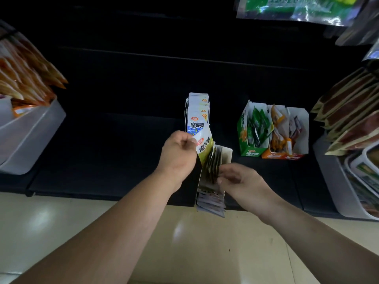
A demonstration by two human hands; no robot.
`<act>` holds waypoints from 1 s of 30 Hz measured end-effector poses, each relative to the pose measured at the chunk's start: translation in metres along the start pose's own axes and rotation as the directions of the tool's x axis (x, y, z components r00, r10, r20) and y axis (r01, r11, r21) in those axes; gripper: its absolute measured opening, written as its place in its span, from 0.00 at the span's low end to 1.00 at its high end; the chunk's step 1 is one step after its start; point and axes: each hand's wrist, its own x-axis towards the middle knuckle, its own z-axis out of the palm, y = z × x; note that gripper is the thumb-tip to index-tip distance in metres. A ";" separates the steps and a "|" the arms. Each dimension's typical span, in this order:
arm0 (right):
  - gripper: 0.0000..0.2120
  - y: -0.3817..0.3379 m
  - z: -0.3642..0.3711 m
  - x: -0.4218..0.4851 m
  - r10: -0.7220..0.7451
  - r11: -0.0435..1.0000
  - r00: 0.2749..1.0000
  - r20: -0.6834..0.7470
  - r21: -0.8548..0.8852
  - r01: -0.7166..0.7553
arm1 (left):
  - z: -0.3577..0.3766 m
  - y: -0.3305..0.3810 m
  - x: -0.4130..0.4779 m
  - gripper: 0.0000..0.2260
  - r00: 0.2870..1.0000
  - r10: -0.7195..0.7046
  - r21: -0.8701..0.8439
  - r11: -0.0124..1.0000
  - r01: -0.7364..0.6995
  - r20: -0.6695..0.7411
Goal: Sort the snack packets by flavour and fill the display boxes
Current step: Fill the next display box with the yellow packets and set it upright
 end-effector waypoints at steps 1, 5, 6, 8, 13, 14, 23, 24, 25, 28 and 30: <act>0.19 -0.002 0.000 0.000 0.001 1.000 1.000 -0.006 0.010 -0.001 | -0.005 0.004 0.000 0.03 1.000 0.020 0.008 1.000 -0.020 -0.009; 0.23 -0.012 0.001 -0.002 0.004 0.997 0.999 -0.039 0.078 -0.001 | -0.019 0.015 -0.006 0.04 0.995 0.085 -0.008 0.996 -0.085 -0.059; 0.22 -0.014 0.001 -0.003 0.001 0.996 0.999 -0.051 0.094 0.004 | -0.020 0.018 -0.008 0.04 0.995 0.083 -0.028 0.996 -0.085 -0.053; 0.23 -0.021 0.003 -0.006 -0.024 0.994 0.998 -0.065 0.108 0.031 | -0.021 0.021 -0.012 0.03 0.996 0.093 -0.026 0.995 -0.093 -0.013; 0.14 -0.030 0.006 -0.007 -0.123 0.979 0.985 -0.121 0.146 0.140 | -0.010 0.021 -0.026 0.03 0.992 -0.004 -0.070 0.997 0.013 0.126; 0.14 -0.029 0.006 -0.006 -0.133 0.974 0.983 -0.128 0.165 0.154 | -0.007 0.021 -0.028 0.02 0.991 -0.016 -0.071 0.997 0.026 0.135; 0.09 -0.023 -0.005 -0.003 -0.066 0.995 0.964 -0.256 0.052 0.082 | -0.002 0.018 -0.034 0.06 0.951 -0.110 -0.046 0.991 0.129 0.290; 0.10 -0.022 -0.007 -0.002 -0.035 0.995 0.965 -0.262 0.079 0.058 | -0.004 0.013 -0.031 0.06 0.967 -0.117 -0.002 0.993 0.121 0.227; 0.11 -0.022 -0.009 -0.001 -0.021 0.993 0.967 -0.253 0.105 0.049 | -0.005 0.008 -0.028 0.06 0.976 -0.124 0.027 0.992 0.121 0.178; 0.10 -0.018 -0.010 -0.002 -0.072 0.992 0.984 -0.161 0.087 0.087 | -0.007 -0.006 -0.023 0.07 0.978 -0.149 0.080 0.987 0.138 0.149; 0.10 -0.011 -0.007 -0.002 -0.110 0.994 0.990 -0.087 0.004 0.111 | -0.006 -0.014 -0.021 0.07 0.969 -0.167 0.128 0.981 0.145 0.184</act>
